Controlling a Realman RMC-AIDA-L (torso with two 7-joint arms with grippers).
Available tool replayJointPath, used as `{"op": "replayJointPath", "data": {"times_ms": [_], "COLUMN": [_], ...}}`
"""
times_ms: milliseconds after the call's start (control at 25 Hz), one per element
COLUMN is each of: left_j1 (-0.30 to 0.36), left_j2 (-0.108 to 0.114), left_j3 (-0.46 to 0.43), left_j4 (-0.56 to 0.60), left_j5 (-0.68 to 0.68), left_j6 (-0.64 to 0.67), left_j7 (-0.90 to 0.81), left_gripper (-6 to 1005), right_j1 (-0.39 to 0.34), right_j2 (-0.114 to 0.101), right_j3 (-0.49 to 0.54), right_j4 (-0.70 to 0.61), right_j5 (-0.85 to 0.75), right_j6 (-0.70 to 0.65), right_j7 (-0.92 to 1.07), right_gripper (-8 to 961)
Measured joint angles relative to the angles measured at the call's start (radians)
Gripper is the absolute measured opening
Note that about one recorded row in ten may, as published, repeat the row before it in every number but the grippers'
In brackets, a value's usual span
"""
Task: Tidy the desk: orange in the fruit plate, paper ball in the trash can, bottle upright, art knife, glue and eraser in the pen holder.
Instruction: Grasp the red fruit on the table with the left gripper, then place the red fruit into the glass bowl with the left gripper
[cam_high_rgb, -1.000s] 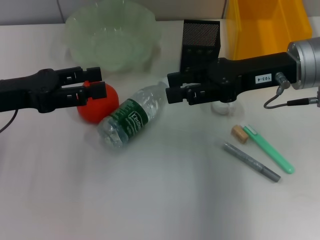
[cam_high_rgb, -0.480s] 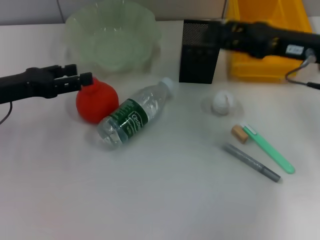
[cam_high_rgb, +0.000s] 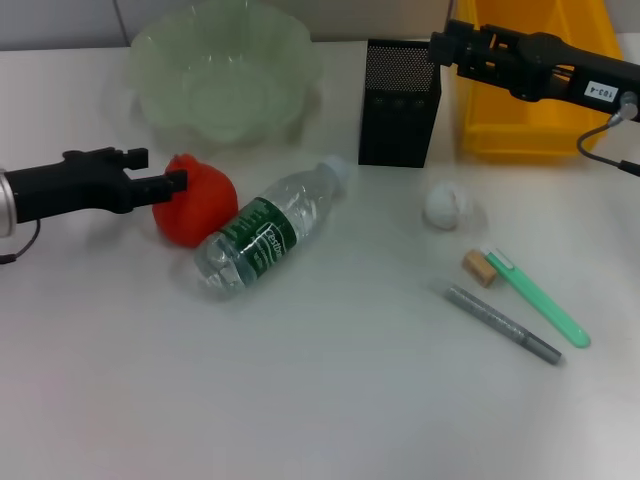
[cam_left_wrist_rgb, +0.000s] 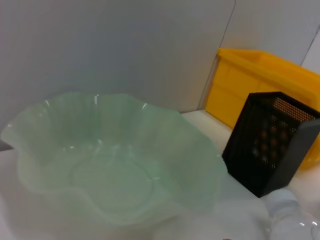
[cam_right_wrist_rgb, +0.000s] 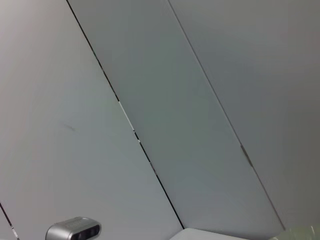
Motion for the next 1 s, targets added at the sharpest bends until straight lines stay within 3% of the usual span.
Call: {"op": "replayJointPath", "data": {"times_ms": [320, 880, 960, 1000], "left_j1": [-0.025, -0.045, -0.044, -0.044], "left_j2": [-0.022, -0.021, -0.02, -0.02], "left_j3": [0.034, 0.054, 0.058, 0.06], "left_j4": [-0.024, -0.04, -0.036, -0.034], "left_j5": [0.0, -0.004, -0.004, -0.004], "left_j6": [-0.049, -0.087, -0.084, -0.084], "left_j7": [0.039, 0.035, 0.035, 0.034], "left_gripper": [752, 690, 455, 418], "right_j1": [0.002, -0.008, -0.008, -0.008], "right_j2": [0.005, 0.013, 0.013, 0.013], "right_j3": [0.0, 0.001, 0.001, 0.001], "right_j4": [0.0, 0.003, 0.004, 0.004], "right_j5": [0.001, 0.001, 0.001, 0.001], "right_j6": [0.006, 0.029, 0.029, 0.029], "right_j7": [-0.002, -0.003, -0.003, -0.003], "right_gripper": [609, 608, 607, 607]}}
